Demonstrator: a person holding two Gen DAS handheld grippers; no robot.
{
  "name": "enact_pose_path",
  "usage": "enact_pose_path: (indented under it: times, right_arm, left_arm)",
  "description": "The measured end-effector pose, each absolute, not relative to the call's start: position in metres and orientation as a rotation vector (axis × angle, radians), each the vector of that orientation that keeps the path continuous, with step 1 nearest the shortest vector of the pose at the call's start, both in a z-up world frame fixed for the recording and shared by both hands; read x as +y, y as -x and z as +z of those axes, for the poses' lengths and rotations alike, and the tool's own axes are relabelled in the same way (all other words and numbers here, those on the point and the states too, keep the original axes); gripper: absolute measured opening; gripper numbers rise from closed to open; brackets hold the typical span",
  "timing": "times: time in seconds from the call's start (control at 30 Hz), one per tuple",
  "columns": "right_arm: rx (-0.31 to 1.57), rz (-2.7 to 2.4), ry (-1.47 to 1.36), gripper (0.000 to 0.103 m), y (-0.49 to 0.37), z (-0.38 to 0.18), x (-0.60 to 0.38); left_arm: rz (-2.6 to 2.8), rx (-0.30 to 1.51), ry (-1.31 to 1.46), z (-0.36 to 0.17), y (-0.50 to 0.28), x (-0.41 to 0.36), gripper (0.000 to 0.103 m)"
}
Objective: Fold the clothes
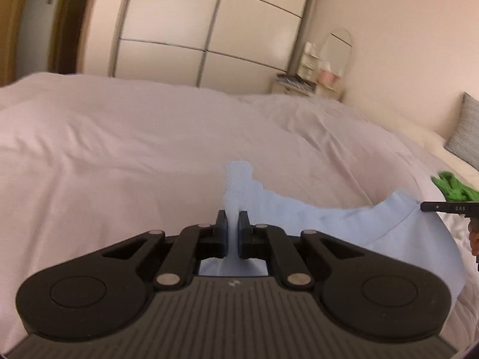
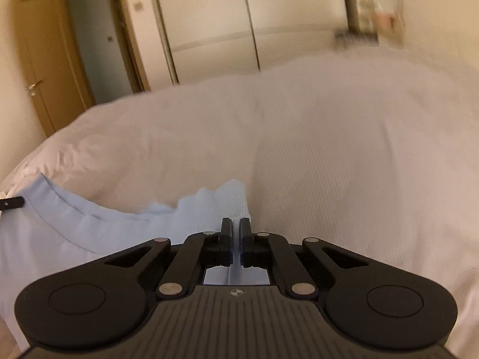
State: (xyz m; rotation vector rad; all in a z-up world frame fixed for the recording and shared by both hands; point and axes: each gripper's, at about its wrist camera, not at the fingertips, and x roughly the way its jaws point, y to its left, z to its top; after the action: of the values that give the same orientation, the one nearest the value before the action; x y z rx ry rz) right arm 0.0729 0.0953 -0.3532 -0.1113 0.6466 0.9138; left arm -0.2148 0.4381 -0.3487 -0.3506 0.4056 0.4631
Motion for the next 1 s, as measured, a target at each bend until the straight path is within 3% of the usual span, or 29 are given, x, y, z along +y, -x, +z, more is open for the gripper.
enact_pose_path:
  times: [0.2,0.27,0.33,0.4,0.43,0.5,0.63,0.7,0.8,0.97,1.0]
  right_arm:
    - [0.676,0.873,0.171,0.001,-0.090,-0.367,0.139]
    - [0.755,0.844,0.215,0.002,-0.098,-0.388,0.159]
    - [0.797,0.777,0.285,0.006,-0.099,-0.403,0.165]
    - [0.760,0.722,0.270,0.046,-0.092,-0.402,0.150]
    - [0.726,0.700,0.238,0.050,-0.087,-0.396,0.137]
    - [0.662,0.703,0.212,0.046,-0.070,-0.381,0.108]
    - [0.504,0.783,0.277,0.050,-0.009,-0.352,0.047]
    - [0.411,0.828,0.427,0.065,0.036,-0.349,0.032]
    - [0.253,0.900,0.752,0.076,0.103,-0.368,0.033]
    - [0.047,0.900,1.208,0.079,0.154,-0.428,0.062]
    - [0.018,0.895,1.236,0.078,0.154,-0.434,0.067]
  left_arm:
    - [0.552,0.597,0.399,-0.388,0.192,0.463,0.009]
    - [0.585,0.670,0.425,-0.404,0.188,0.468,0.018]
    - [0.609,0.671,0.441,-0.405,0.197,0.469,0.035]
    - [0.614,0.640,0.452,-0.394,0.217,0.467,0.036]
    - [0.616,0.629,0.431,-0.386,0.229,0.461,0.031]
    - [0.614,0.622,0.316,-0.368,0.252,0.439,0.029]
    - [0.506,0.645,-0.080,-0.347,0.289,0.352,0.043]
    - [0.404,0.667,-0.242,-0.351,0.302,0.306,0.048]
    - [0.310,0.727,-0.501,-0.378,0.305,0.254,0.054]
    - [0.290,0.816,-0.819,-0.428,0.286,0.235,0.051]
    - [0.284,0.819,-0.862,-0.433,0.281,0.235,0.039]
